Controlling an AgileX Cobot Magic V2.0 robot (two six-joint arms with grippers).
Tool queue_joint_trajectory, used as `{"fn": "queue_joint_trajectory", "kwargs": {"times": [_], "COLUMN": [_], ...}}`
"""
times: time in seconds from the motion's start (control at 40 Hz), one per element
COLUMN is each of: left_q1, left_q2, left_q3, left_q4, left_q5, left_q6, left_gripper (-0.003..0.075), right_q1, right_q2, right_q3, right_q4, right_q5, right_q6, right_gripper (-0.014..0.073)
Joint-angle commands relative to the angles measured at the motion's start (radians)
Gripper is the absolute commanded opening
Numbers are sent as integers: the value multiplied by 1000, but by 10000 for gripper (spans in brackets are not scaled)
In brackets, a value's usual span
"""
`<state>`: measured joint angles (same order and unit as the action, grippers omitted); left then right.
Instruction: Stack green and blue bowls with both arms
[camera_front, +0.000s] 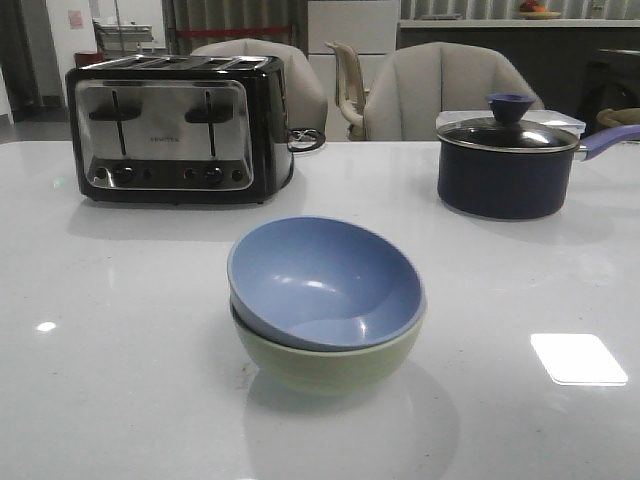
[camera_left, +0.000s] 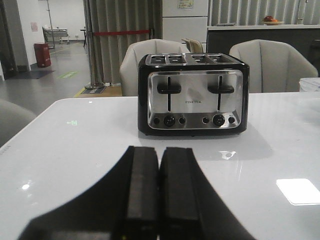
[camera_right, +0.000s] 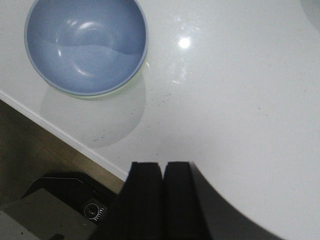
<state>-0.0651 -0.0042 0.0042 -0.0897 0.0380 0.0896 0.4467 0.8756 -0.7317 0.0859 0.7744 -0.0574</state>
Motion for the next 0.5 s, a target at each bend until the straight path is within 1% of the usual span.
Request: {"fn": "queue_joint_trajectory", "kwargs": {"times": [0.0, 0.07, 0.15, 0.33, 0.38, 0.47], "left_q1": [1, 1, 1, 1, 1, 1], "left_q2": [-21, -21, -21, -21, -21, -21], "left_q3": [22, 22, 22, 22, 22, 22], "left_q4": [-9, -9, -9, -9, -9, -9], "left_q5": [-89, -89, -89, -89, -89, -89], "left_q6": [-5, -5, -5, -5, -5, -5], "left_gripper": [101, 101, 101, 101, 101, 101], "right_q1": [-23, -90, -168, -350, -392, -440], "right_q2": [-49, -113, -212, -466, -539, -673], "right_q3": [-7, 47, 126, 372, 458, 591], "right_q4": [-11, -20, -20, -20, -20, -20], "right_q5": [-71, -141, -253, -532, -618, -728], "right_q6": [-9, -17, -17, -17, -17, -16], "right_gripper": [41, 41, 41, 41, 41, 41]}}
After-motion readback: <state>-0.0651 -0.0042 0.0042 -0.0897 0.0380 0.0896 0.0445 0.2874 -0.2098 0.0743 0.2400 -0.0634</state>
